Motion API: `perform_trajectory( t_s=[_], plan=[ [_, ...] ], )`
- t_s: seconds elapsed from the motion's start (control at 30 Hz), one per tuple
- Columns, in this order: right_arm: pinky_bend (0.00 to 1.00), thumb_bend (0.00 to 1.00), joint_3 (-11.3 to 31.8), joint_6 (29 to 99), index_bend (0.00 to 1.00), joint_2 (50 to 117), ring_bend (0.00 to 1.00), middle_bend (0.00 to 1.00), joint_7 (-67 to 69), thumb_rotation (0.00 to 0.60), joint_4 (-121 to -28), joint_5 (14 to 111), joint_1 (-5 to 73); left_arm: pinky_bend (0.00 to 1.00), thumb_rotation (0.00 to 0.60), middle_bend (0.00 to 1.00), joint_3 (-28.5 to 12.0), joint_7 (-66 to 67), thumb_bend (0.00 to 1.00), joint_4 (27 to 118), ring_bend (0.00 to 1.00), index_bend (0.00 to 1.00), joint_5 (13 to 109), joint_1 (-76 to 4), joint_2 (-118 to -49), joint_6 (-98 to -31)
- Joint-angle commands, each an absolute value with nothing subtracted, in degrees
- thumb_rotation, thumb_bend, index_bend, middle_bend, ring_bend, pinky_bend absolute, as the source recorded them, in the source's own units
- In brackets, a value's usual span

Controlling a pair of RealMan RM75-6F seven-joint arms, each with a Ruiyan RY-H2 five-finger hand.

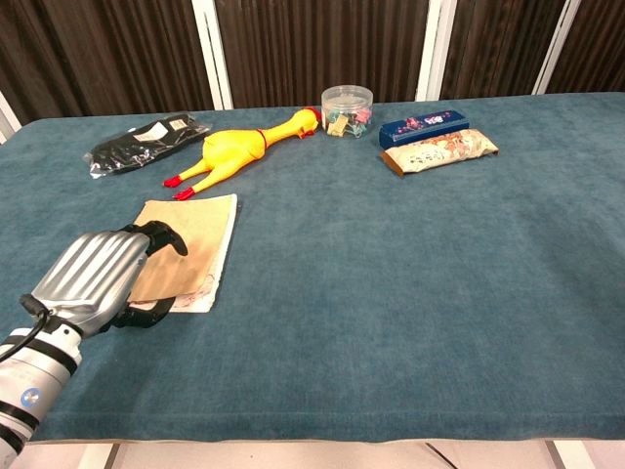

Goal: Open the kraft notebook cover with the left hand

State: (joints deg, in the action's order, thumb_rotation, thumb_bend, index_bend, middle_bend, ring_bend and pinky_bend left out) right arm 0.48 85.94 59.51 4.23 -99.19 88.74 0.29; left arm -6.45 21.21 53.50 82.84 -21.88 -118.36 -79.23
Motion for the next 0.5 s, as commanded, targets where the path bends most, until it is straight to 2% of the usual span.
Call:
perform_trajectory(
  t_s=[0.03,0.3,0.5],
  plan=[
    [0.10,0.07,0.46,86.00,0.00,59.52,0.00,0.00,4.21,0.600,-99.21,88.80,0.26,0.40,0.600,0.25,-6.47,21.24,0.35,53.54,0.27,0.37,82.77,-21.84,-118.31,-79.19],
    [0.10,0.07,0.40,86.13,0.00,59.55,0.00,0.00,4.24,0.600,-99.21,88.95,0.19,0.40,0.600,0.25,-6.48,20.66,0.36,53.04,0.27,0.39,83.18,-21.96,-118.46,-79.56],
    [0.10,0.07,0.34,85.66,0.00,59.51,0.00,0.00,4.09,0.600,-99.27,88.94,0.41,0.40,0.600,0.26,-7.08,18.63,0.39,50.40,0.27,0.53,83.74,-22.32,-119.52,-80.81]
  ],
)
